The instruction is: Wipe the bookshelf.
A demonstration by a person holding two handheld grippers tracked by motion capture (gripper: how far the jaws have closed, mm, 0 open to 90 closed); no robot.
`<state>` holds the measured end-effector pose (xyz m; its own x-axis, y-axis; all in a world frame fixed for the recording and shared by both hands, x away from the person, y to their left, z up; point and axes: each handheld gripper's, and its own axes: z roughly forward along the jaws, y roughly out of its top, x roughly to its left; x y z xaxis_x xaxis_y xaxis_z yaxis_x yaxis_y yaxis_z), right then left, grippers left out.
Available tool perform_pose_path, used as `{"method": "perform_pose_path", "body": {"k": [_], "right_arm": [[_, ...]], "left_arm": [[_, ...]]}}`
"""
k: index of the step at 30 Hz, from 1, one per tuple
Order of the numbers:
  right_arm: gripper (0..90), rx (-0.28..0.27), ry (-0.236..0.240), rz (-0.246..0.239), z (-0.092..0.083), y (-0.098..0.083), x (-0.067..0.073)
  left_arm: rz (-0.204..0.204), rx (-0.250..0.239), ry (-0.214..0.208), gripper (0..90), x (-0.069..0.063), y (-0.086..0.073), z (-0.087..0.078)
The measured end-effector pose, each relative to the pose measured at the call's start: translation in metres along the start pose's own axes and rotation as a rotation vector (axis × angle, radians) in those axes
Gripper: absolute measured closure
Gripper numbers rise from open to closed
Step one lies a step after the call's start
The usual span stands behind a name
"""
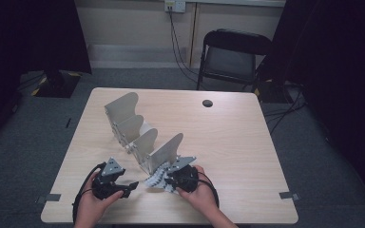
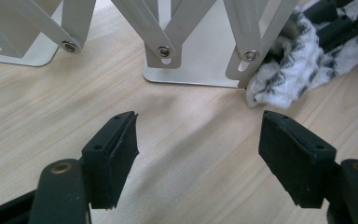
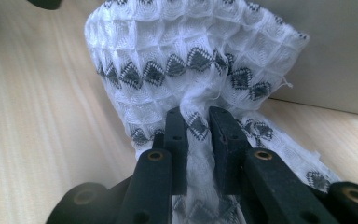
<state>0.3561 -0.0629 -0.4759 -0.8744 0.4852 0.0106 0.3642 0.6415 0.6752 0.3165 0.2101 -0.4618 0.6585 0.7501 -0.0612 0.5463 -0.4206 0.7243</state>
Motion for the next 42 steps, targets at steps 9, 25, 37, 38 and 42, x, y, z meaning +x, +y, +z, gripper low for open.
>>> {"method": "perform_pose_path", "body": {"k": [9, 25, 37, 38, 42], "right_arm": [[77.7, 0.002, -0.078, 0.080, -0.011, -0.007, -0.031], [77.5, -0.001, -0.233, 0.212, -0.031, -0.018, -0.075], [77.2, -0.016, -0.135, 0.123, -0.062, -0.036, -0.050], [77.2, -0.016, -0.126, 0.118, -0.063, -0.037, -0.047], [77.2, -0.017, -0.074, 0.096, -0.066, -0.042, -0.030]], "left_arm": [[0.009, 0.006, 0.001, 28.0, 0.000, 0.000, 0.000], [0.022, -0.006, -0.016, 28.0, -0.008, 0.002, 0.001], [0.036, -0.010, -0.030, 28.2, -0.016, 0.004, 0.001], [0.036, -0.009, -0.029, 28.2, -0.016, 0.004, 0.001], [0.038, -0.011, -0.024, 28.4, -0.016, 0.005, 0.000]]}}
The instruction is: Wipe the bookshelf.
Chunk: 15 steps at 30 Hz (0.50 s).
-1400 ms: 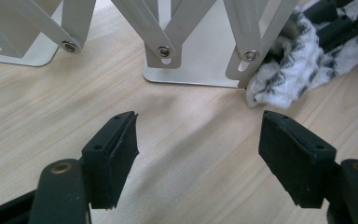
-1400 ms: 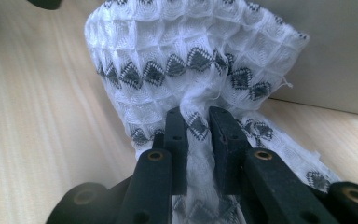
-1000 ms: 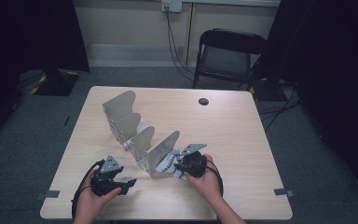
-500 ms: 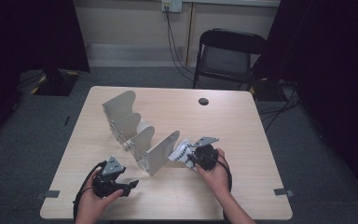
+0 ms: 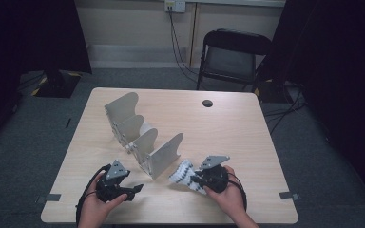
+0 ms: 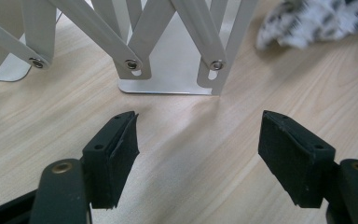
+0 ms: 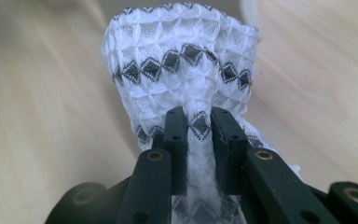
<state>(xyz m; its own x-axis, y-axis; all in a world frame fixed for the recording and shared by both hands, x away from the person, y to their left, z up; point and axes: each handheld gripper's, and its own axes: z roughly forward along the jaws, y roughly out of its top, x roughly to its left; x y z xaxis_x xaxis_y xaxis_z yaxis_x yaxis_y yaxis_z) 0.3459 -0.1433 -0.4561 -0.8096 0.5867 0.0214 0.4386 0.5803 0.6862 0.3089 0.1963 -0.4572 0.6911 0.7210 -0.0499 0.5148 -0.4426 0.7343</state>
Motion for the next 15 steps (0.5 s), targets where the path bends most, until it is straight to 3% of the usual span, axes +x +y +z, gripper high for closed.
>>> {"method": "perform_pose_path", "body": {"k": [5, 10, 15], "right_arm": [[76.6, -0.003, 0.027, -0.009, 0.004, -0.003, 0.016], [77.0, 0.013, -0.052, -0.035, 0.012, -0.002, 0.014], [73.3, 0.016, -0.098, 0.044, 0.009, -0.003, -0.003]], "left_arm": [[0.015, 0.007, -0.018, 29.5, -0.005, 0.002, 0.002], [0.033, 0.010, -0.046, 30.1, -0.015, 0.005, 0.004], [0.038, 0.020, -0.066, 31.4, -0.020, 0.006, 0.007]]}}
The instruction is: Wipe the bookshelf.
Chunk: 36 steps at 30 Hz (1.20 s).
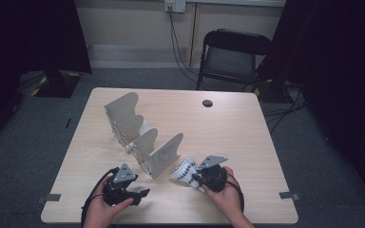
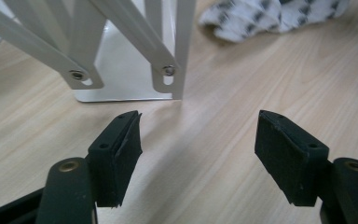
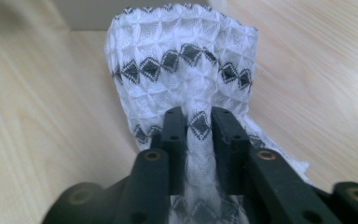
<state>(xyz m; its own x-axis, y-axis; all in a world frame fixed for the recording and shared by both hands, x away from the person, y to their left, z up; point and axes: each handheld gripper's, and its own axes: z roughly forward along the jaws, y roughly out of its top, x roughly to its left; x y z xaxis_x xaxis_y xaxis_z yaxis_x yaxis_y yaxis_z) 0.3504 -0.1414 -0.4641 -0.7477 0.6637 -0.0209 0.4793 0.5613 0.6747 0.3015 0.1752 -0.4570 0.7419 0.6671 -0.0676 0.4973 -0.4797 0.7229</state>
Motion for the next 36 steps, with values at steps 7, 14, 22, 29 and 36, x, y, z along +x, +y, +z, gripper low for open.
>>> {"method": "perform_pose_path", "body": {"k": [7, 14, 22, 29, 36], "right_arm": [[59.6, -0.027, 0.051, 0.041, -0.010, -0.007, -0.008], [64.8, -0.097, -0.004, 0.097, -0.045, -0.024, -0.041], [74.4, -0.019, 0.008, 0.095, -0.032, -0.043, -0.050], [74.3, 0.002, 0.070, 0.045, -0.033, -0.045, -0.024], [72.5, 0.005, 0.187, 0.018, -0.025, -0.047, 0.007]], "left_arm": [[-0.008, 0.028, -0.040, 35.4, -0.009, 0.006, 0.002], [0.026, 0.015, -0.094, 37.6, -0.026, 0.015, 0.005], [0.089, 0.029, -0.153, 38.2, -0.048, 0.031, 0.021], [0.094, 0.025, -0.188, 38.0, -0.065, 0.041, 0.032], [0.078, 0.050, -0.159, 36.6, -0.064, 0.040, 0.037]]}}
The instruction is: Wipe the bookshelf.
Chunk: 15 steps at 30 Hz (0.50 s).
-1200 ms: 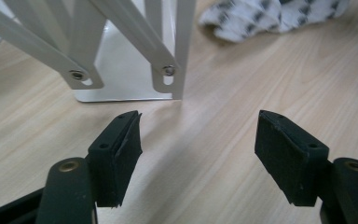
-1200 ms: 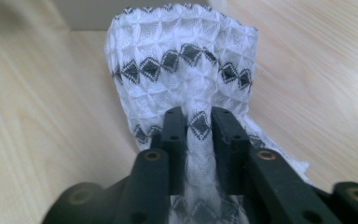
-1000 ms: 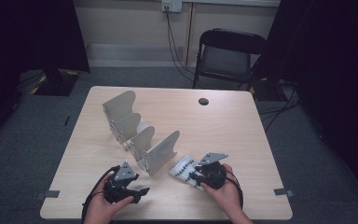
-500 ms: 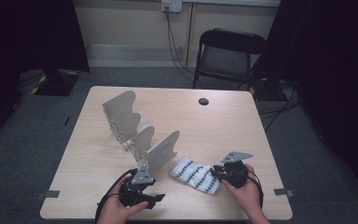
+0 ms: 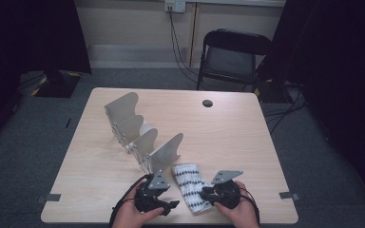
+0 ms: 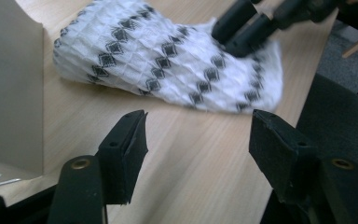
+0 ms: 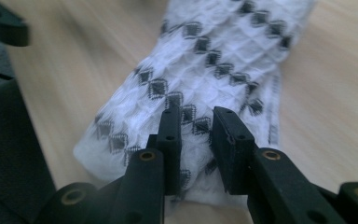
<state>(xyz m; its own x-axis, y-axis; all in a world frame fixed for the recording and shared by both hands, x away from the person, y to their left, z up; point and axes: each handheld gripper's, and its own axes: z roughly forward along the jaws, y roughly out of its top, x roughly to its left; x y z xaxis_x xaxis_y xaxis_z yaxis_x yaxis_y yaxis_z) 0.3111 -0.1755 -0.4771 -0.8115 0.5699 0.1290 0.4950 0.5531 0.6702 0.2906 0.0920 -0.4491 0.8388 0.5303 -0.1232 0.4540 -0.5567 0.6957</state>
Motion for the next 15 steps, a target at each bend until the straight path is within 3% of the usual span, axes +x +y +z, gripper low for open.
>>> {"method": "perform_pose_path", "body": {"k": [3, 5, 9, 10, 13, 15], "right_arm": [[70.0, -0.016, 0.061, 0.003, 0.005, 0.003, 0.008], [65.5, -0.026, 0.071, 0.006, 0.006, 0.005, 0.010], [54.5, -0.084, 0.038, 0.025, -0.007, 0.007, -0.001], [50.4, -0.101, 0.008, 0.047, -0.013, 0.005, -0.010], [51.1, -0.103, -0.066, 0.056, -0.022, -0.001, -0.023], [53.4, -0.074, -0.101, 0.053, -0.024, -0.006, -0.028]], "left_arm": [[-0.007, 0.002, 0.002, 36.6, 0.002, 0.000, 0.001], [-0.011, -0.002, 0.002, 36.6, 0.002, 0.001, 0.001], [-0.018, -0.013, -0.002, 36.6, 0.002, 0.004, 0.001], [-0.012, -0.012, -0.001, 36.6, 0.002, 0.005, 0.002], [-0.008, -0.011, -0.007, 36.6, 0.000, 0.007, 0.004], [-0.011, -0.005, -0.007, 36.6, 0.000, 0.007, 0.005]]}}
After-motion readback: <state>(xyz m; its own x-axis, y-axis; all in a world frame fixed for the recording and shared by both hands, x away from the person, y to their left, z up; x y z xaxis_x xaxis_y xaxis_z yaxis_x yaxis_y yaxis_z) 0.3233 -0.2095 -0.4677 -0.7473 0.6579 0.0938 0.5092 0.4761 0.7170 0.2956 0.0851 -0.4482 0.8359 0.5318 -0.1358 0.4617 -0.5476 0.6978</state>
